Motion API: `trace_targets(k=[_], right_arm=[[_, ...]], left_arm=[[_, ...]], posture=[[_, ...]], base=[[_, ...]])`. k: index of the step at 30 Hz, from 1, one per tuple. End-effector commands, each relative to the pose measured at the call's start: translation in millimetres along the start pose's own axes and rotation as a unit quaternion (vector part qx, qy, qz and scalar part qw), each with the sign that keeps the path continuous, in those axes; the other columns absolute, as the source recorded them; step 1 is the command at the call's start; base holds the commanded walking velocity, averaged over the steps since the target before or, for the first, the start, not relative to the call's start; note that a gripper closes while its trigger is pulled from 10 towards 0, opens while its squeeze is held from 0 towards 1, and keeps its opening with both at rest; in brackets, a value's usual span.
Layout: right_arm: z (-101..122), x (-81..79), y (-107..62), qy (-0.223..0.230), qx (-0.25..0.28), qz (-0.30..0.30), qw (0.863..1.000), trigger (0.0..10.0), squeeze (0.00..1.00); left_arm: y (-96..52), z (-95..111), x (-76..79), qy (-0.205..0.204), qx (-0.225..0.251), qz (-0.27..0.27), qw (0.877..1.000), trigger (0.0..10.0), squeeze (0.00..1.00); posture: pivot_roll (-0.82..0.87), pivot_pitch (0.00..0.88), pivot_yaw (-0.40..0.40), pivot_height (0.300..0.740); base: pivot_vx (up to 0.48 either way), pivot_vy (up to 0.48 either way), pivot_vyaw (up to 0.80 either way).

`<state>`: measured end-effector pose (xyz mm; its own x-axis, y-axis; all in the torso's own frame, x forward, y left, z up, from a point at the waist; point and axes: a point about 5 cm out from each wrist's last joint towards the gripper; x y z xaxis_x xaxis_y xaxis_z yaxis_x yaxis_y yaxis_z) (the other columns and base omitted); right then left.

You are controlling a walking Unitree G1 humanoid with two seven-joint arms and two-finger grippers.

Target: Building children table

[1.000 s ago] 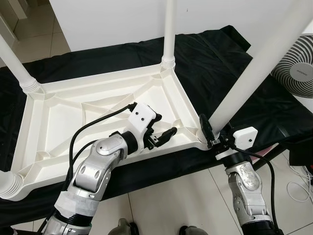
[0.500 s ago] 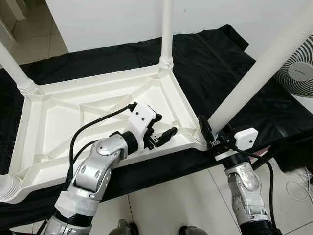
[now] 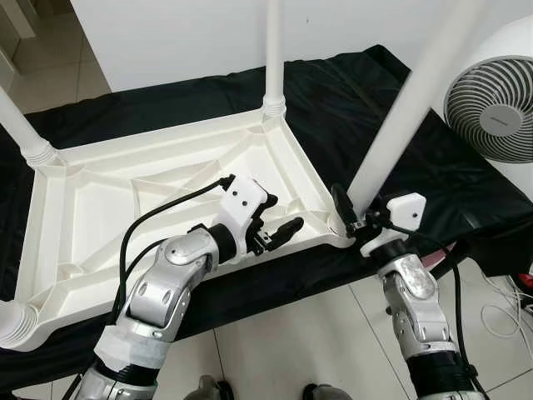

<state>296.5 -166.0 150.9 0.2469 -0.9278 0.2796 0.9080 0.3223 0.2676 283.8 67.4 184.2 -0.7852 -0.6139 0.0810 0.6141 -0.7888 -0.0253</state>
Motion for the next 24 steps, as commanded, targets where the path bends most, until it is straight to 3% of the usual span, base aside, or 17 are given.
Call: trace_targets(k=[1, 8, 14, 18, 23, 24], right_arm=[[-41.3, -5.4, -18.5, 0.018, -0.128, 0.005, 0.992, 10.0, 0.0], [-35.7, 1.5, -5.7, 0.011, -0.136, -0.002, 0.991, 10.0, 0.0], [-38.1, 8.7, -0.6, 0.065, -0.152, -0.043, 0.985, 10.0, 0.0], [-41.8, 7.4, -7.1, 0.115, -0.14, -0.065, 0.981, 10.0, 0.0], [-43.6, 7.3, -12.1, 0.114, -0.14, -0.08, 0.98, 10.0, 0.0], [-42.5, 6.6, -13.7, 0.097, -0.137, -0.078, 0.983, 10.0, 0.0]], left_arm=[[-0.5, 1.5, 2.7, 0.002, 0.002, 0.0, 1.0, 10.0, 0.0], [-1.0, 1.4, 2.7, 0.001, 0.003, 0.002, 1.0, 10.0, 0.0], [-1.2, 1.4, 2.9, 0.002, 0.003, 0.002, 1.0, 10.0, 0.0], [-1.3, 1.3, 3.1, 0.002, 0.003, 0.001, 1.0, 10.0, 0.0], [-1.5, 1.4, 3.6, 0.001, 0.003, 0.001, 1.0, 10.0, 0.0], [-1.5, 1.2, 3.9, 0.001, 0.003, 0.0, 1.0, 10.0, 0.0]], posture=[[-0.08, 0.126, 0.085, 0.74], [-0.08, 0.122, 0.081, 0.74], [-0.08, 0.118, 0.083, 0.74], [-0.08, 0.117, 0.082, 0.74], [-0.08, 0.121, 0.084, 0.74], [-0.09, 0.124, 0.086, 0.74]], base=[[0.0, 0.0, 0.0], [0.0, 0.0, 0.0], [0.0, 0.0, 0.0], [0.0, 0.0, 0.0], [0.0, 0.0, 0.0], [0.0, 0.0, 0.0]])
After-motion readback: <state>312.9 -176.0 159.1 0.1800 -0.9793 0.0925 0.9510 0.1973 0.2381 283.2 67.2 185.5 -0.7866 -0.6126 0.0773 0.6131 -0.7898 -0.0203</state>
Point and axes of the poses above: a point about 5 cm out from each wrist's last joint towards the gripper, its own y axis pointing out of the wrist towards the gripper, its own z axis along the axis of the wrist's last joint, x = y × z, and after that the axes turned 12 degrees about -y, right-handed
